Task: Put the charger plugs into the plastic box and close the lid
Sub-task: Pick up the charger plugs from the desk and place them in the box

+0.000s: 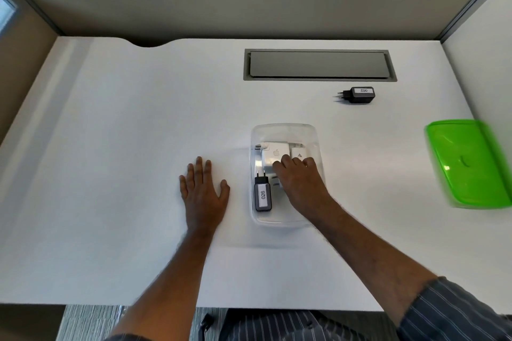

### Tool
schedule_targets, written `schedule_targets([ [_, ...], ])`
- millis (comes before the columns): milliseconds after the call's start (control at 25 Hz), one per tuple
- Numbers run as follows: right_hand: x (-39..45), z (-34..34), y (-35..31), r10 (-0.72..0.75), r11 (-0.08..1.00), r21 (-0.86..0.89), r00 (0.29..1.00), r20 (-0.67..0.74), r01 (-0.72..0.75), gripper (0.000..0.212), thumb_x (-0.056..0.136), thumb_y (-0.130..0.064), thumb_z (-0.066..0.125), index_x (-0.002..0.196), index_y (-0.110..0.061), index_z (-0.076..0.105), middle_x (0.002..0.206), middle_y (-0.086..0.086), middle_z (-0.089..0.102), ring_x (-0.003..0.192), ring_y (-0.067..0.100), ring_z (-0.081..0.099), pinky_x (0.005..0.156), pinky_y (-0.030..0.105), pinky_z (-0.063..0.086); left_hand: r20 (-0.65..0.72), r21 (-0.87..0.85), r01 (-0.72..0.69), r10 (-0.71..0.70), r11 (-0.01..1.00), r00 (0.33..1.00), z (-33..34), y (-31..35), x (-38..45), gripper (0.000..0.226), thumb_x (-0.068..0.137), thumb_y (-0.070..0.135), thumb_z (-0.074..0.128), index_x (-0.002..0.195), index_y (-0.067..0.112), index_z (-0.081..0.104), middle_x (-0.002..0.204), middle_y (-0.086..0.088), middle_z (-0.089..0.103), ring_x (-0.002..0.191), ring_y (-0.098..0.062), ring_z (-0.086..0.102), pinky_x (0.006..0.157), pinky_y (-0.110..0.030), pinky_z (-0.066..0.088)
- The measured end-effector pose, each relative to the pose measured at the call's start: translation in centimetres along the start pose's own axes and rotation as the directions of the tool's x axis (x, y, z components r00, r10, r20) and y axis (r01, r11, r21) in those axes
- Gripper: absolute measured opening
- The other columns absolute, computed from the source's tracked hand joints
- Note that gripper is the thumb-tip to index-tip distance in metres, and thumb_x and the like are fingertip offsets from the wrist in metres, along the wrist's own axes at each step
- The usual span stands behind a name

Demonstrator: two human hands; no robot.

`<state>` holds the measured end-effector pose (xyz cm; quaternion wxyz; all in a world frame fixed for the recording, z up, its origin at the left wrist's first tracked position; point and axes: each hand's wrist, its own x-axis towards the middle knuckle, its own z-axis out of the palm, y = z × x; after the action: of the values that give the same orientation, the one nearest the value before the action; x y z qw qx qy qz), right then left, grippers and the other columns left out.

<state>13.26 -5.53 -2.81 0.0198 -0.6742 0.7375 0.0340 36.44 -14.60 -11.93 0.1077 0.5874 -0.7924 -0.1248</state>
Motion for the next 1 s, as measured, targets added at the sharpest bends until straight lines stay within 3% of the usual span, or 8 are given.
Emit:
schedule_targets([
  [240, 0.0, -0.4, 0.3, 0.035, 0.999, 0.024, 0.999, -0.001, -0.035, 0.042, 0.068, -0.006, 0.075, 0.104, -0.019, 0.058, 0.1, 0.002, 0.06, 0.088, 0.027, 0.061, 0.079, 0.041, 0.042, 0.002, 0.0, -0.001, 0.001, 1.0, 1.0, 0.2, -0.2, 0.0, 0.069, 0.096, 0.044, 0.043, 0.158, 0.018, 0.029, 0.17, -0.005, 0.023, 0.159, -0.028, 0.017, 0.129, -0.052, 0.011],
  [400, 0.5, -2.6, 2.4, 0.118, 0.964, 0.253, 0.985, -0.125, -0.084, 0.034, 0.075, -0.026, 0.074, 0.106, -0.025, 0.058, 0.103, -0.004, 0.059, 0.095, 0.023, 0.059, 0.082, 0.041, 0.042, 0.013, -0.007, 0.005, -0.005, 1.0, 1.0, 0.1, -0.1, 0.0, 0.07, 0.096, 0.045, 0.043, 0.159, 0.018, 0.028, 0.171, -0.005, 0.023, 0.159, -0.028, 0.017, 0.129, -0.052, 0.011],
  [600, 2.4, -4.7, 8.7, 0.294, 0.883, 0.445, 0.915, -0.275, -0.15, 0.024, 0.084, -0.028, 0.07, 0.104, -0.023, 0.058, 0.099, -0.004, 0.059, 0.095, 0.023, 0.057, 0.084, 0.04, 0.039, 0.02, -0.011, 0.003, -0.003, 1.0, 1.0, 0.0, 0.0, 0.0, 0.07, 0.096, 0.045, 0.041, 0.159, 0.017, 0.029, 0.17, -0.006, 0.023, 0.158, -0.029, 0.017, 0.129, -0.052, 0.011],
  [760, 4.6, -3.2, 14.5, 0.404, 0.837, 0.469, 0.897, -0.182, -0.282, 0.027, 0.084, -0.023, 0.073, 0.106, -0.015, 0.059, 0.105, 0.005, 0.06, 0.104, 0.03, 0.056, 0.088, 0.043, 0.039, 0.023, -0.01, 0.006, -0.006, 1.0, 1.0, -0.2, 0.2, 0.0, 0.07, 0.096, 0.045, 0.041, 0.159, 0.017, 0.029, 0.17, -0.006, 0.024, 0.158, -0.029, 0.017, 0.129, -0.053, 0.011],
  [1000, 7.3, -0.3, 20.7, 0.461, 0.859, 0.256, 0.887, -0.012, -0.443, 0.054, 0.082, -0.025, 0.075, 0.128, -0.006, 0.053, 0.13, 0.019, 0.052, 0.122, 0.041, 0.049, 0.095, 0.053, 0.044, 0.028, -0.007, 0.011, -0.011, 1.0, 1.0, -0.3, 0.3, 0.1, 0.07, 0.096, 0.045, 0.04, 0.159, 0.017, 0.028, 0.171, -0.005, 0.022, 0.159, -0.028, 0.016, 0.129, -0.052, 0.011],
])
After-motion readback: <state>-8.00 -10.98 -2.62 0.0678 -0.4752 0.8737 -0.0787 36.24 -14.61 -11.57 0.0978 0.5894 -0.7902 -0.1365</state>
